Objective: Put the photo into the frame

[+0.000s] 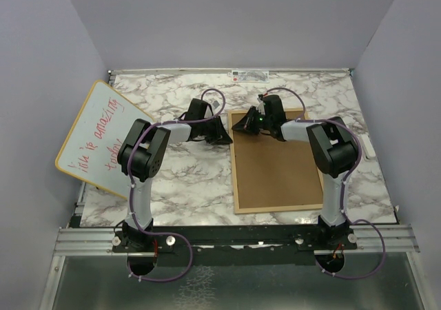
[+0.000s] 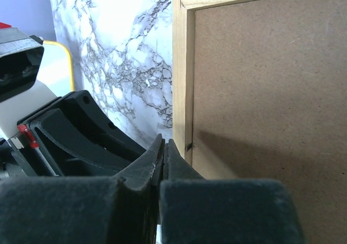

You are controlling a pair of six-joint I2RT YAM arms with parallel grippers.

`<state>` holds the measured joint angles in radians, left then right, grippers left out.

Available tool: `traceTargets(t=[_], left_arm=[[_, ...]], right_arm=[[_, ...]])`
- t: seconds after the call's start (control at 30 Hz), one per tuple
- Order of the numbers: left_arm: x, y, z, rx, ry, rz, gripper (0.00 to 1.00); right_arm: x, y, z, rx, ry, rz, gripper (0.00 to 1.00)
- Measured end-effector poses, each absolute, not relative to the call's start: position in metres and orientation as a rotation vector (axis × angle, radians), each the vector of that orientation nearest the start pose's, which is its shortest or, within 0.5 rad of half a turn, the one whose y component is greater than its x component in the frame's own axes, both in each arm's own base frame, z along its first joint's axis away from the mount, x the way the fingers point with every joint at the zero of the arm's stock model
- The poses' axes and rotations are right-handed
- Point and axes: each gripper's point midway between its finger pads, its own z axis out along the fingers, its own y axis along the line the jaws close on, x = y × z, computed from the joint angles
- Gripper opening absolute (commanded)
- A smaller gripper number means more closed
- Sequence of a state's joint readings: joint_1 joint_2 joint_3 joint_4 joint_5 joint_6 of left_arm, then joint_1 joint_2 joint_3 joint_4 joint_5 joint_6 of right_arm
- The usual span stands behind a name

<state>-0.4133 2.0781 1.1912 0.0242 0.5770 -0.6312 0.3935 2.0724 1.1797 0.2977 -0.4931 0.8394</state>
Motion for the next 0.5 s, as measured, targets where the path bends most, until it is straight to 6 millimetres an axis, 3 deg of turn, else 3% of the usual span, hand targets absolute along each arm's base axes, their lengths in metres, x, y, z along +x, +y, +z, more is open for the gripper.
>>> traceTargets(t=[0.5], left_arm=[[0.374, -0.291, 0.013, 0.001, 2.593, -1.143, 0.13]], right_arm=[[0.423, 0.298, 0.037, 0.225, 2.385, 1.208, 0.01]])
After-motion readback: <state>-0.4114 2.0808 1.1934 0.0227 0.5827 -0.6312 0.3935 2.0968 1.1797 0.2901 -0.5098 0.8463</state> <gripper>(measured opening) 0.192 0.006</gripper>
